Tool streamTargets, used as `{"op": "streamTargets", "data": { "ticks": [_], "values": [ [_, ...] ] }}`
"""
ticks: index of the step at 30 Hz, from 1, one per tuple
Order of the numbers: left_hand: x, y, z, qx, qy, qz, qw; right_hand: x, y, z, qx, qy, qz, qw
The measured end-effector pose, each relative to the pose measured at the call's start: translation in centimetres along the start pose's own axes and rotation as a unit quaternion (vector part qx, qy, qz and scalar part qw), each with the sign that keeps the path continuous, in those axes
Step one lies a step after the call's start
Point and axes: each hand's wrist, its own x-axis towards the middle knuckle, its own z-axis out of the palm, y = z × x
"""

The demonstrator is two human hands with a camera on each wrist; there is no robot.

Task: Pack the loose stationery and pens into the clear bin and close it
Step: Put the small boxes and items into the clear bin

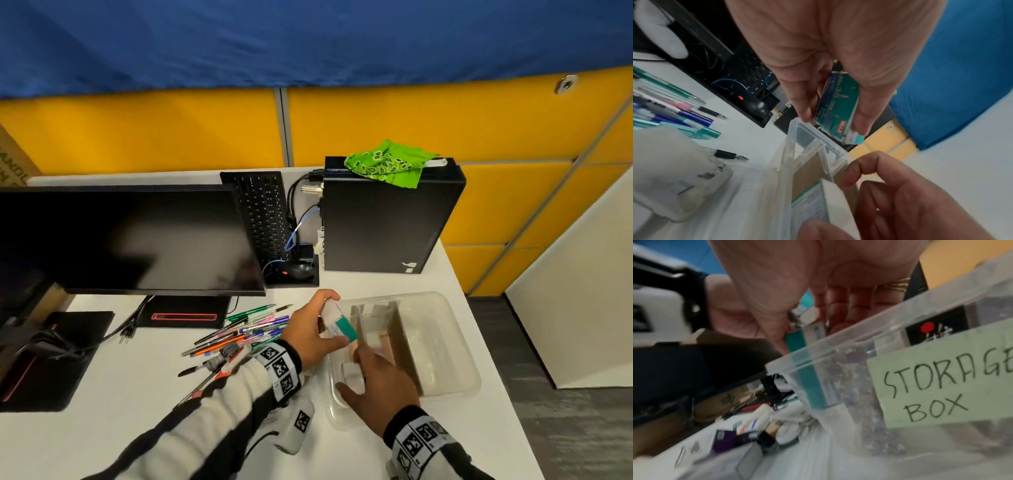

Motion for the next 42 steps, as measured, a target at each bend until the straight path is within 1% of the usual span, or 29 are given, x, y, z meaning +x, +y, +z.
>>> {"op": "streamTargets", "data": {
  "ticks": [2,3,6,8,10,13,16,18,21,23,25,26,28,30,31,35,37,39,40,42],
  "values": [
    [1.0,-0.2,0.9,0.112,-0.030,0.020,0.993,-0.2,0.3,0.2,-0.041,-0.039,-0.018,0.998],
    [1.4,-0.5,1.4,0.177,-0.040,0.032,0.983,-0.3,0.5,0.4,-0.053,-0.053,-0.027,0.997],
    [2.0,-2.0,2.6,0.353,-0.072,0.066,0.931,-0.5,1.8,1.2,-0.048,-0.050,-0.041,0.997],
    [2.0,-3.1,3.4,0.433,-0.107,0.068,0.893,-0.6,2.5,1.4,-0.038,-0.034,-0.048,0.998],
    [2.1,-4.1,3.7,0.484,-0.127,0.065,0.863,-0.6,2.8,1.4,-0.033,-0.030,-0.058,0.997],
    [2.4,-4.2,3.6,0.521,-0.125,0.062,0.842,-0.4,2.7,1.5,-0.038,-0.041,-0.083,0.995],
    [3.3,-3.5,3.2,0.536,-0.077,0.070,0.837,0.1,2.8,1.8,-0.061,-0.041,-0.085,0.994],
    [3.6,-2.9,3.4,0.562,-0.069,0.073,0.821,0.3,3.1,2.1,-0.092,-0.045,-0.088,0.991],
    [4.2,-2.6,4.4,0.597,-0.090,0.066,0.794,0.5,3.1,2.2,-0.122,-0.058,-0.104,0.985],
    [4.7,-2.6,5.2,0.609,-0.097,0.067,0.784,0.6,3.1,2.1,-0.130,-0.062,-0.114,0.983],
    [5.0,-2.5,5.9,0.614,-0.103,0.067,0.780,0.5,3.1,1.9,-0.141,-0.062,-0.111,0.982],
    [5.1,-2.7,6.2,0.621,-0.115,0.069,0.773,0.4,3.0,1.9,-0.144,-0.072,-0.109,0.981],
    [5.0,-2.9,6.5,0.645,-0.163,0.058,0.745,0.3,2.7,1.9,-0.149,-0.093,-0.105,0.979],
    [4.9,-3.1,6.7,0.670,-0.204,0.046,0.713,0.4,2.7,2.1,-0.152,-0.087,-0.107,0.979],
    [4.8,-3.2,6.8,0.675,-0.214,0.044,0.705,0.4,2.7,2.2,-0.149,-0.083,-0.109,0.979],
    [4.8,-2.5,6.6,0.654,-0.243,0.031,0.716,0.6,2.9,2.2,-0.124,-0.063,-0.129,0.982],
    [5.1,-2.0,6.2,0.625,-0.260,0.018,0.736,0.6,3.3,2.2,-0.094,-0.054,-0.131,0.986],
    [5.3,-1.3,5.6,0.583,-0.289,-0.024,0.759,0.5,3.7,2.2,-0.068,-0.057,-0.131,0.987],
    [5.3,-0.8,5.2,0.567,-0.304,-0.039,0.764,0.5,3.7,2.1,-0.060,-0.063,-0.129,0.988],
    [5.1,0.0,4.4,0.553,-0.317,-0.041,0.770,0.4,3.5,2.0,-0.054,-0.076,-0.121,0.988]
  ]
}}
